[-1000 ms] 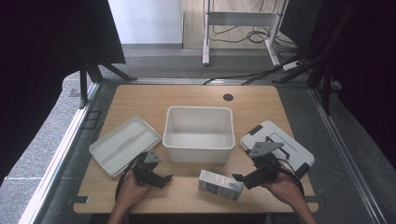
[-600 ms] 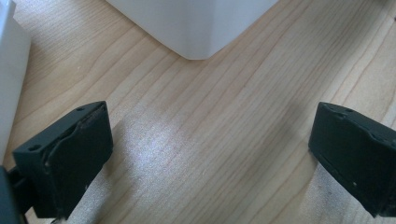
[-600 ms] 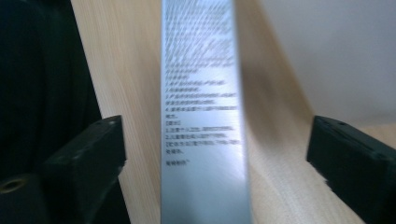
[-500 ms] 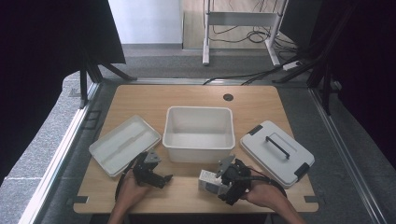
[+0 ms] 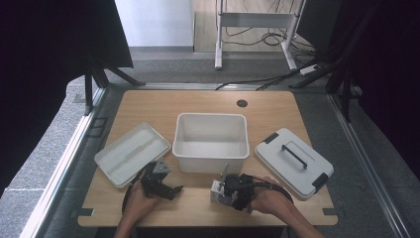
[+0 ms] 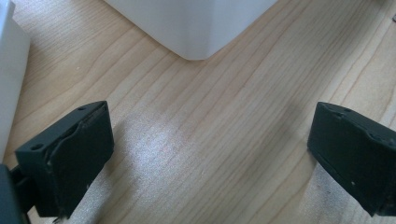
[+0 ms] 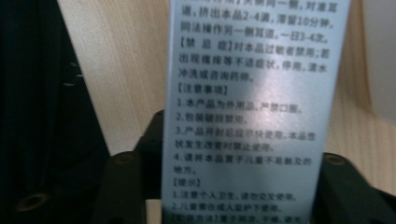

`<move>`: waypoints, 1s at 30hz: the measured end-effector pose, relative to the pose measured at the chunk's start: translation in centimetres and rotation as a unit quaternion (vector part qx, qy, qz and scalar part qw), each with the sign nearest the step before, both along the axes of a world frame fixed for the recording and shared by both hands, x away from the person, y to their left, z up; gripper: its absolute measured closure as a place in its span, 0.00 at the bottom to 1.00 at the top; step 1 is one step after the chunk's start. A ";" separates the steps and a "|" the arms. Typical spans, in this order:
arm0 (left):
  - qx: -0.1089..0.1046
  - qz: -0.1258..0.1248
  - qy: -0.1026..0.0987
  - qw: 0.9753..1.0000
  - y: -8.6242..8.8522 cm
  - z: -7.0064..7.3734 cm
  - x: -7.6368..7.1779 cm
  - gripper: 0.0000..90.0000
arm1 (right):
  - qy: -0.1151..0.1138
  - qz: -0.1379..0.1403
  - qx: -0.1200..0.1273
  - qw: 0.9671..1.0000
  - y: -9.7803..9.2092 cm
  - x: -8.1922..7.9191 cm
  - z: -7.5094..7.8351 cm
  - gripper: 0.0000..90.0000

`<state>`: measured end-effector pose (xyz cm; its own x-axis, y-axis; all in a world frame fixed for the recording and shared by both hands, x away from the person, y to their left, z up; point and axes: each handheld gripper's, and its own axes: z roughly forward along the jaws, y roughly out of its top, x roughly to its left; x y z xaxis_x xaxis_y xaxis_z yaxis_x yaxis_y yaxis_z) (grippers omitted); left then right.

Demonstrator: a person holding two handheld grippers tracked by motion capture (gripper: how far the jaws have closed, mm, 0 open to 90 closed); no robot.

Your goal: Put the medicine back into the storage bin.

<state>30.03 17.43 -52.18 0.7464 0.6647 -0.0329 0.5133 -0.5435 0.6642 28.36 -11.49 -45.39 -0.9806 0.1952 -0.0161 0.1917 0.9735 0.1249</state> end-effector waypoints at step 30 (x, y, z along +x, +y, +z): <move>-0.003 0.000 0.000 1.000 0.0 0.0 0.0 0.01 | -0.003 0.007 0.027 1.000 0.8 2.8 11.4 0.62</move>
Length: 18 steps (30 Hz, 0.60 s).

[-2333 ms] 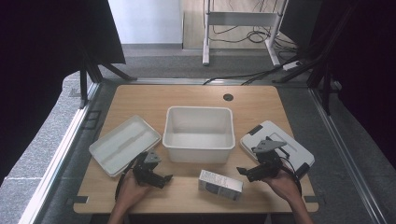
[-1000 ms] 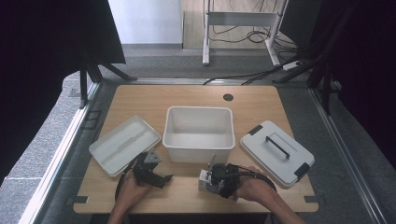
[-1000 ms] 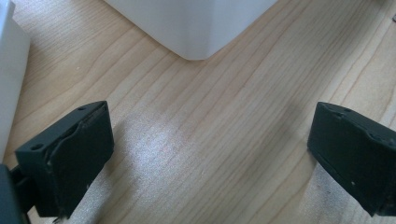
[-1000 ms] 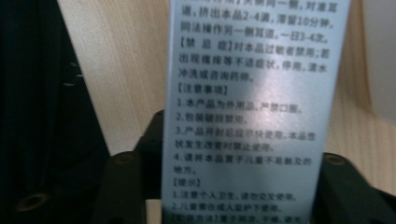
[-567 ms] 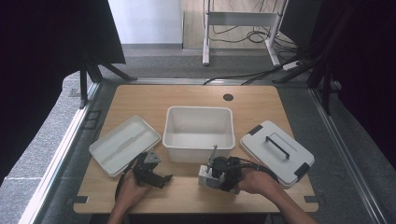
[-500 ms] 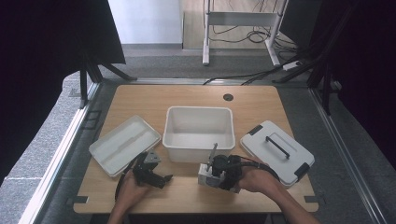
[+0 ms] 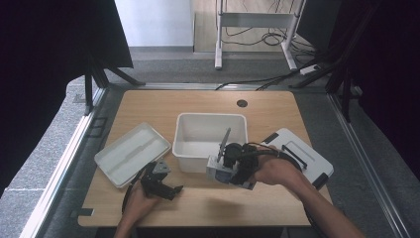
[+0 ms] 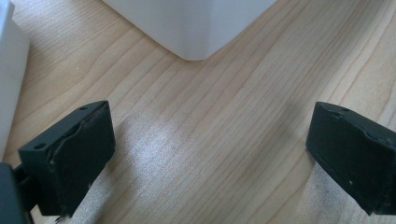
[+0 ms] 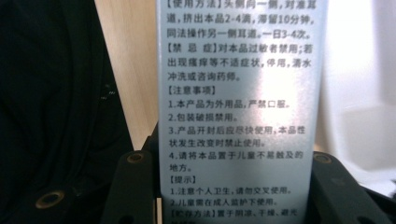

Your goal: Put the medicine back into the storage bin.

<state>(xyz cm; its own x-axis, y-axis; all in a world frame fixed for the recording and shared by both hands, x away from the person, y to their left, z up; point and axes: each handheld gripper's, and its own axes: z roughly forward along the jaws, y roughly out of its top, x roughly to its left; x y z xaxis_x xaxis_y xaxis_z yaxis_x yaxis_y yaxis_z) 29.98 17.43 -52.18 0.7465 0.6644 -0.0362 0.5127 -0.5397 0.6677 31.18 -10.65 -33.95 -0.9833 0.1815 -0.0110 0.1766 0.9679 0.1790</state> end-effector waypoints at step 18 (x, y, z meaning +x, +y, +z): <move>0.001 -0.001 0.000 1.000 0.0 0.0 0.0 0.01 | -0.048 -0.061 0.007 0.997 2.4 7.1 3.4 0.63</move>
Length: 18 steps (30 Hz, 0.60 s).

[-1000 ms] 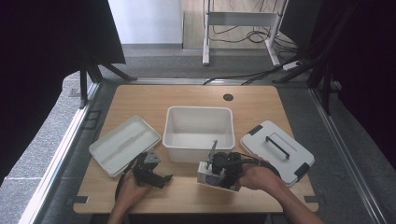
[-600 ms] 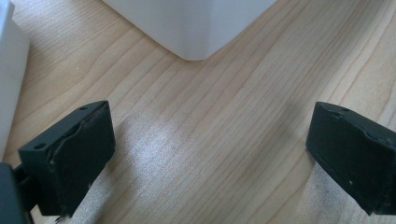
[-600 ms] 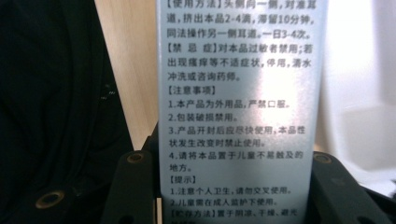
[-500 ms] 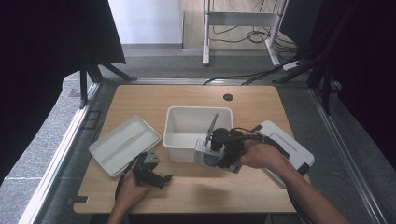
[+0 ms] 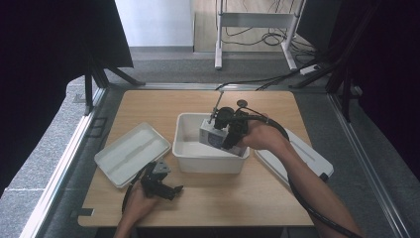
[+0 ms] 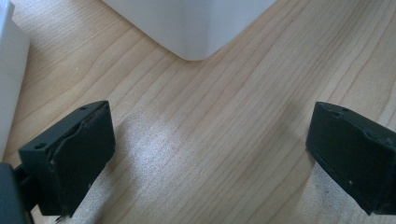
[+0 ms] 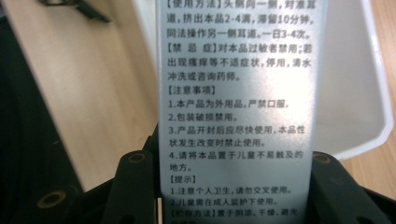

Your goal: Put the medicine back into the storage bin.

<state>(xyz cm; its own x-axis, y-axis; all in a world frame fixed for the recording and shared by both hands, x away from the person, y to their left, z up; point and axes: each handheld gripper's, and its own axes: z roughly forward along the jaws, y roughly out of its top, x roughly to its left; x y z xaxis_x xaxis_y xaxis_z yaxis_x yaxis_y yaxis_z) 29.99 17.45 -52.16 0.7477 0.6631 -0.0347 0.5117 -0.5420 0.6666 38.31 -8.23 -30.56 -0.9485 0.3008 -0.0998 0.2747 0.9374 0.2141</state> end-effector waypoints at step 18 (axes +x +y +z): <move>-0.002 0.000 -0.001 1.000 0.0 0.0 0.0 0.02 | 0.006 -0.032 -0.028 0.999 2.1 4.9 -9.1 0.62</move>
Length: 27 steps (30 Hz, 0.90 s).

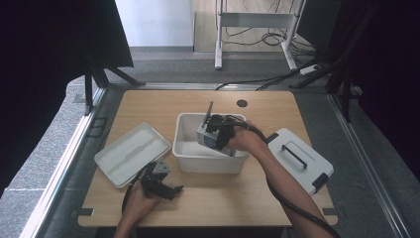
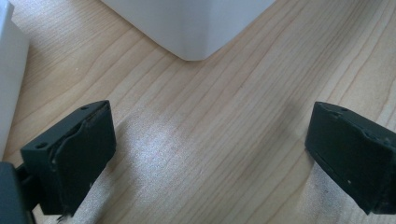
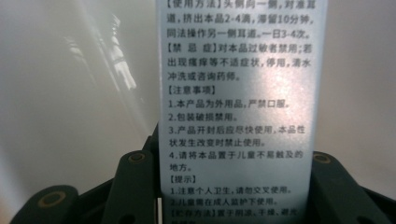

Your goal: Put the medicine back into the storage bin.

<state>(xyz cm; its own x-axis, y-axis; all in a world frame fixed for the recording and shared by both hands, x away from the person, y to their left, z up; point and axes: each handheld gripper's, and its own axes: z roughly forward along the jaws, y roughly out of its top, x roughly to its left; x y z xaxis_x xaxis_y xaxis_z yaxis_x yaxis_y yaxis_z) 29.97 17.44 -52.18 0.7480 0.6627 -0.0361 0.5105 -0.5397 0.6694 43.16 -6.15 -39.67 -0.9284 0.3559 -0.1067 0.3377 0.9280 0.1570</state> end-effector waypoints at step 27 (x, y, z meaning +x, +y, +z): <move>0.000 0.000 0.000 1.000 0.0 0.0 0.0 0.03 | -0.016 -0.024 0.064 0.998 -1.4 0.0 1.1 0.46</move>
<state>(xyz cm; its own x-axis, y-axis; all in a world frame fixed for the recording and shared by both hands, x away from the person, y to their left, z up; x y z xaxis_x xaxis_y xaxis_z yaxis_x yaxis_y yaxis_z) 29.92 17.45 -52.16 0.7483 0.6623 -0.0367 0.5103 -0.5394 0.6698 43.14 -7.58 -38.62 -0.9070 0.4120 -0.0872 0.3738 0.8830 0.2838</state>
